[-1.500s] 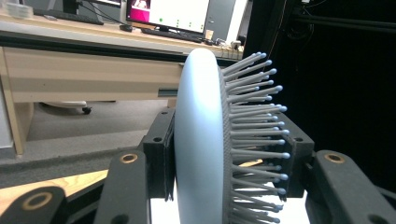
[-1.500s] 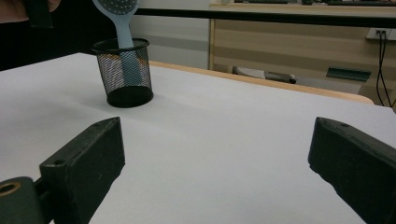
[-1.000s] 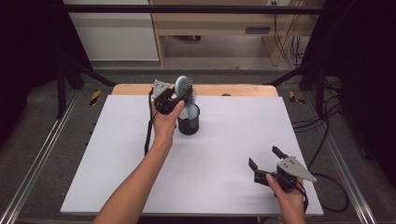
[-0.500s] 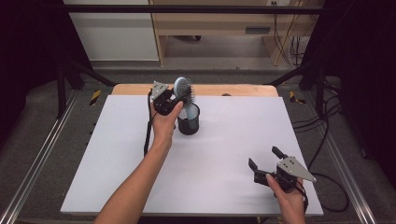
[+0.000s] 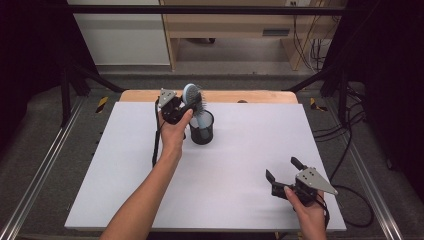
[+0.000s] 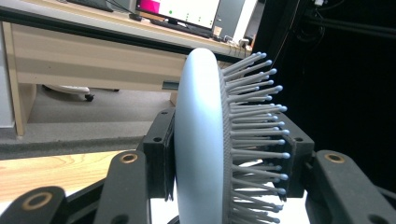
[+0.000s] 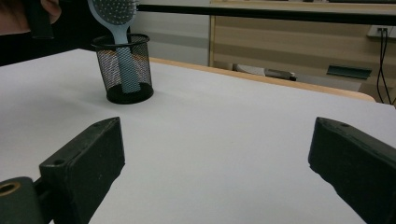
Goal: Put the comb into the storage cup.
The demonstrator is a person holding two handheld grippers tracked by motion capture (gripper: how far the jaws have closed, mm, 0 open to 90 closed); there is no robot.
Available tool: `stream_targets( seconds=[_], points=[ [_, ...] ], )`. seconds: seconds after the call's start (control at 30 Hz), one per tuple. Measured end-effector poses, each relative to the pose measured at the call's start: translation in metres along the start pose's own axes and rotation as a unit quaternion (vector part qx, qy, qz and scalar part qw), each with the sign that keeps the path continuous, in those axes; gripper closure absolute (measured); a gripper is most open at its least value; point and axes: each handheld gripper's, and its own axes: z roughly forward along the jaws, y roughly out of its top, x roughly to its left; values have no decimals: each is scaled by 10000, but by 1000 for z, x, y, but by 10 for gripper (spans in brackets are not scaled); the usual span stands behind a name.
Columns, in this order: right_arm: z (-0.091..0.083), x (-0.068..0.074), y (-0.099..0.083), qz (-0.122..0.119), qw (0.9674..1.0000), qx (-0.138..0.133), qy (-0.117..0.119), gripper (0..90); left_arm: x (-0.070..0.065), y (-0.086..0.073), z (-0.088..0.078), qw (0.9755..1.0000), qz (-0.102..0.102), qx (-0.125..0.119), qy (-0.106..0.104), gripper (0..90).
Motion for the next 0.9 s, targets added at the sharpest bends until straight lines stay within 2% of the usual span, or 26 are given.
stream_targets(
  seconds=[0.43,0.9],
  points=[
    [0,1,-1,4,10000,28,15,38,5,0,-2,9999,-115,8,23,496],
    [1,1,-1,2,10000,49,35,38,21,1,-9,9988,-478,65,49,486]
  ],
)
